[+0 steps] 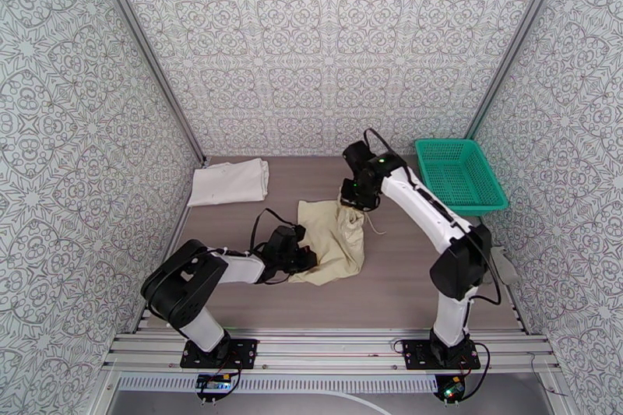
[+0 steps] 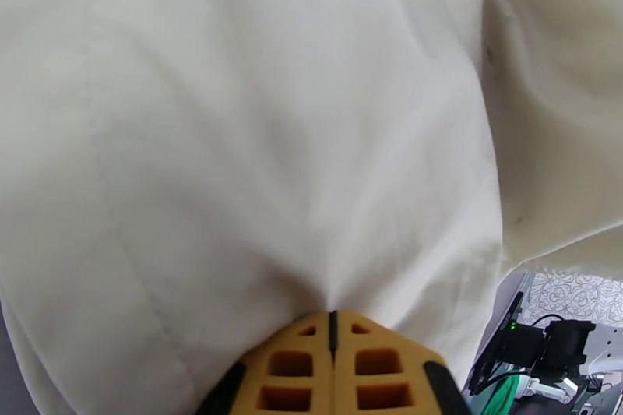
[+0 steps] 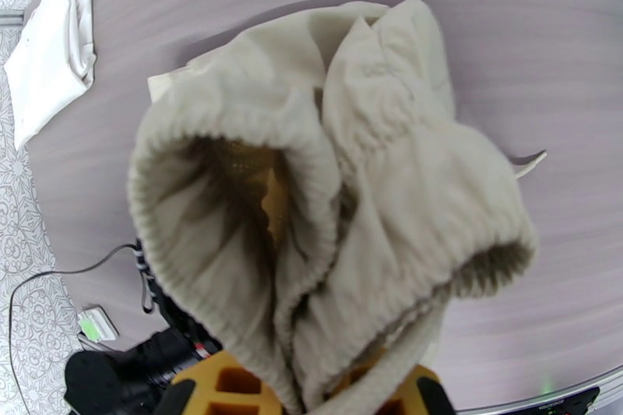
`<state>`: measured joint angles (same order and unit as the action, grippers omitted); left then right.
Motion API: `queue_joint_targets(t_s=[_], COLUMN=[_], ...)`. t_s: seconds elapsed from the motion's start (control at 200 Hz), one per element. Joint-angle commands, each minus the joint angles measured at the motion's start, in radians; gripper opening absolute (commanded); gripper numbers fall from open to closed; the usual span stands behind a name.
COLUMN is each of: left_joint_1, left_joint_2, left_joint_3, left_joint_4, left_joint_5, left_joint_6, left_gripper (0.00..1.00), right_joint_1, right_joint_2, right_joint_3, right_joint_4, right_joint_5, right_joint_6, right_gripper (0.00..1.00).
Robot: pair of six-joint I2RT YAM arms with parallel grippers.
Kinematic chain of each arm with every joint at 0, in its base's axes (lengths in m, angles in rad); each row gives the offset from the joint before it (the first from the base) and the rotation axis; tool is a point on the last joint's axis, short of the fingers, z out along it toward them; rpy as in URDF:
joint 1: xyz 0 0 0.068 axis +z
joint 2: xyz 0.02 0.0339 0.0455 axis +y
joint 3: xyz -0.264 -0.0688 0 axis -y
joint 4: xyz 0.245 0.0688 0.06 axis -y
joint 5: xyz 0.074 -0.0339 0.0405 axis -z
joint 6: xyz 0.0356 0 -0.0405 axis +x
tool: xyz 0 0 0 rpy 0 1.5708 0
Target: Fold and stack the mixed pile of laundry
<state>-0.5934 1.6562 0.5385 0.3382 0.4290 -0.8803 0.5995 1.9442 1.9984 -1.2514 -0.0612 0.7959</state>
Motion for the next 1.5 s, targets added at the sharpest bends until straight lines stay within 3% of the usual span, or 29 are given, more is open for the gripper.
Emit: queue_joint_targets(t_s=[0.0, 0.2, 0.325, 0.475, 0.605, 0.785, 1.09, 1.495], left_joint_1=[0.023, 0.111, 0.194, 0.366, 0.472, 0.469, 0.383, 0.363], left_joint_2=[-0.073, -0.351, -0.482, -0.548, -0.513, -0.372, -0.146, -0.090], left_joint_3=[-0.035, -0.021, -0.018, -0.086, -0.115, -0.148, -0.150, -0.157], left_joint_4=[-0.050, -0.285, -0.410, -0.485, -0.540, -0.391, -0.171, -0.087], left_joint_5=[-0.023, -0.026, -0.003, 0.036, 0.032, 0.068, 0.077, 0.082], left_joint_6=[-0.015, 0.069, 0.111, 0.132, 0.190, 0.172, 0.110, 0.080], left_gripper=[0.00, 0.15, 0.18, 0.17, 0.17, 0.15, 0.12, 0.09], right_joint_1=[0.051, 0.102, 0.125, 0.152, 0.180, 0.204, 0.246, 0.299], right_joint_2=[0.052, 0.118, 0.173, 0.215, 0.235, 0.257, 0.318, 0.350], right_joint_3=[0.098, 0.130, 0.159, 0.177, 0.194, 0.206, 0.235, 0.265], right_joint_4=[-0.054, -0.054, -0.054, -0.042, -0.031, -0.011, 0.033, 0.086], right_joint_5=[0.052, 0.067, 0.082, 0.109, 0.113, 0.111, 0.072, 0.019], right_joint_6=[0.026, 0.061, 0.095, 0.143, 0.173, 0.232, 0.294, 0.302], right_gripper=[0.00, 0.00, 0.00, 0.00, 0.01, 0.05, 0.27, 0.40])
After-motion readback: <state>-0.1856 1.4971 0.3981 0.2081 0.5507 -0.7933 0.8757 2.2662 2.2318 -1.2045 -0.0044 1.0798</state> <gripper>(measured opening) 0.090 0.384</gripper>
